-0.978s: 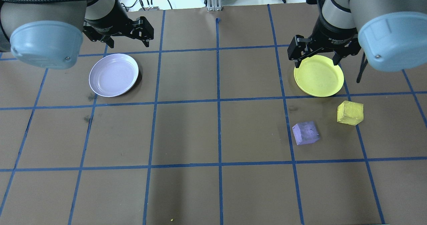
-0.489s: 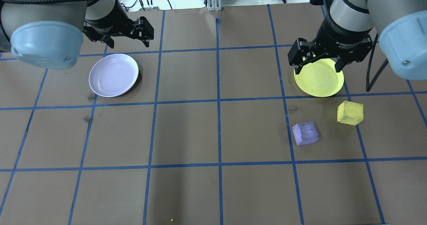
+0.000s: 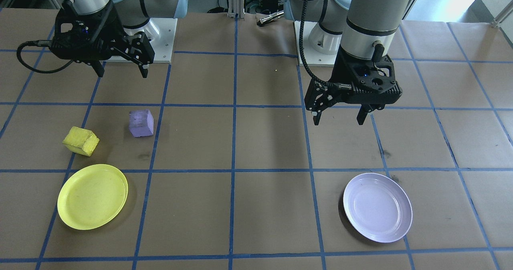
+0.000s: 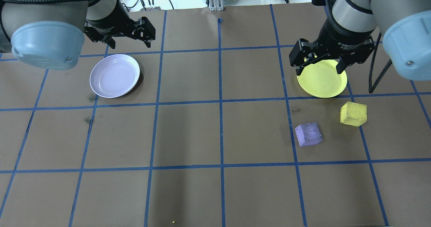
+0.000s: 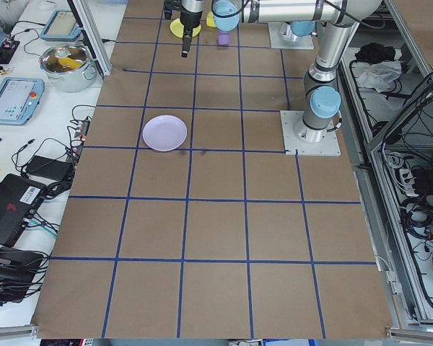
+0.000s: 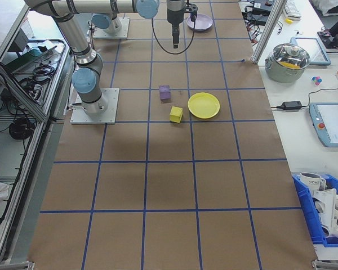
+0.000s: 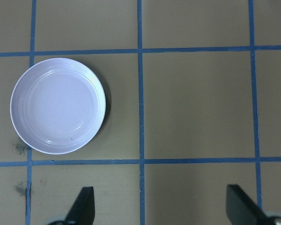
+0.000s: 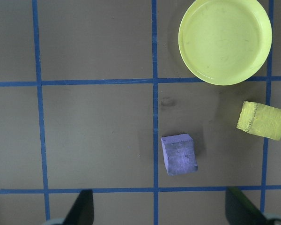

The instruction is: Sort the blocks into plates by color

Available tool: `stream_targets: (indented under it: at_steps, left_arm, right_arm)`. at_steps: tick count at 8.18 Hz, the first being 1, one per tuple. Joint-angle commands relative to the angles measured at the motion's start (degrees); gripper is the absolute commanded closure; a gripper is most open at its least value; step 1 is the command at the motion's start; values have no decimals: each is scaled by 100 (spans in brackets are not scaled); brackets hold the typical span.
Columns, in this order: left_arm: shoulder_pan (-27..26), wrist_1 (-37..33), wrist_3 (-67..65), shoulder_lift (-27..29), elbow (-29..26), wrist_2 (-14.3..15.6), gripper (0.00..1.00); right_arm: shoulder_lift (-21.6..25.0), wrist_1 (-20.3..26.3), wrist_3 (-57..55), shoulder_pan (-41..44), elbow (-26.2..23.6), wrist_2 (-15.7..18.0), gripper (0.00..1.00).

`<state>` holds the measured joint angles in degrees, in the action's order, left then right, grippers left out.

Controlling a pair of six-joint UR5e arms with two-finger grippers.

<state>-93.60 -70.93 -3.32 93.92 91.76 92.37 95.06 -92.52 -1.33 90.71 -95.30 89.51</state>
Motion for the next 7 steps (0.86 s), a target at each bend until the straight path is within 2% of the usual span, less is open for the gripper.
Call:
stream_targets:
  at_steps: [1,7]
  left_arm:
    - [0,0,15,-6,0,0,0]
    - [0,0,33,3,-18,-9,0]
  right_arm:
    - [-40,-108,27,-1,-6,-39,0]
    - [-5,-152,28,-10,3,84,0]
